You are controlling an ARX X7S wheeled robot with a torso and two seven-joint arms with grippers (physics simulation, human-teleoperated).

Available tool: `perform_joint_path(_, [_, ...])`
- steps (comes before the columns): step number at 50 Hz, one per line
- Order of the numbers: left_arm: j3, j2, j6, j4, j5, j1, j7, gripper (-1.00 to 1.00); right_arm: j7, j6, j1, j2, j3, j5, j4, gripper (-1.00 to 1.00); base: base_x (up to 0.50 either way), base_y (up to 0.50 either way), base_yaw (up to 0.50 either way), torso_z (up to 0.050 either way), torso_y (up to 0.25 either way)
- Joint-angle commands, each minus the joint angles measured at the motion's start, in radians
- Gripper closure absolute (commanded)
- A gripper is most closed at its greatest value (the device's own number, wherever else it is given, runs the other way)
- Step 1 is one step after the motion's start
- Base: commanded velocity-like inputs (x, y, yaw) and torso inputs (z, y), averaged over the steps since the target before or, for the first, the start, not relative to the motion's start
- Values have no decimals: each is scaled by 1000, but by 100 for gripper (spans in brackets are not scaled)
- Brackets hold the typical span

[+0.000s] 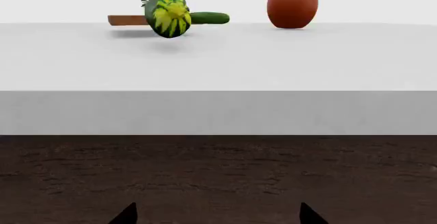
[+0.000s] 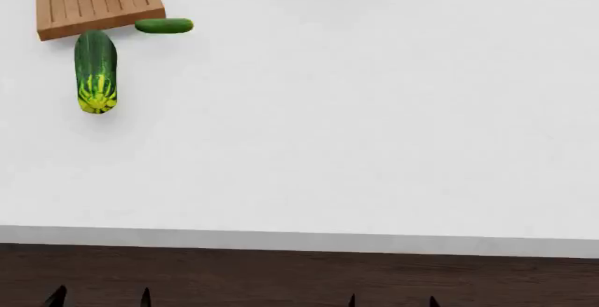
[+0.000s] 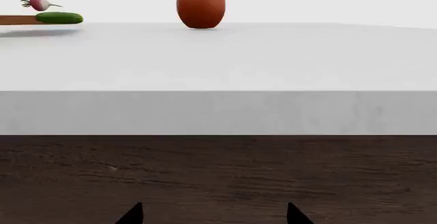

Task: Clear the non-vegetable object off the cutting board and place the vegetables onto it.

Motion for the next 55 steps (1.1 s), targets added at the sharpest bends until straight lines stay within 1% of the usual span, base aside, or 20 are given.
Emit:
perform_joint_path(1, [11,-10,0,0,-10,0,-11,-100,13,0,0,9,-13,9,0,-100,0,0,0,0,0])
perform_joint_path(5, [29,-26,9,9,-19,7,-26,-100,40,32,7,22,-30,22,2,-100,0,0,0,0,0])
perform_joint_path(13, [60,-48,10,18,-34,9,-45,-100,69,15,6,43,-53,44,10,-100,0,0,0,0,0])
perform_joint_path(15, [53,-48,20,33,-64,14,-43,-100,73,11,7,47,-56,50,12,-100,0,0,0,0,0])
perform_joint_path(21, [73,-60,21,26,-61,11,-58,-100,84,14,10,56,-62,71,20,-100,0,0,0,0,0])
perform_joint_path(32, [85,-75,26,31,-82,13,-75,-100,109,29,9,71,-85,76,-2,-100,72,485,0,0,0])
perform_joint_path(51, [110,-97,35,33,-97,11,-104,-100,133,6,10,92,-107,100,13,-100,51,500,0,0,0])
perform_joint_path(55, [116,-103,41,39,-97,16,-111,-100,148,32,11,97,-109,103,-4,-100,0,163,0,0,0])
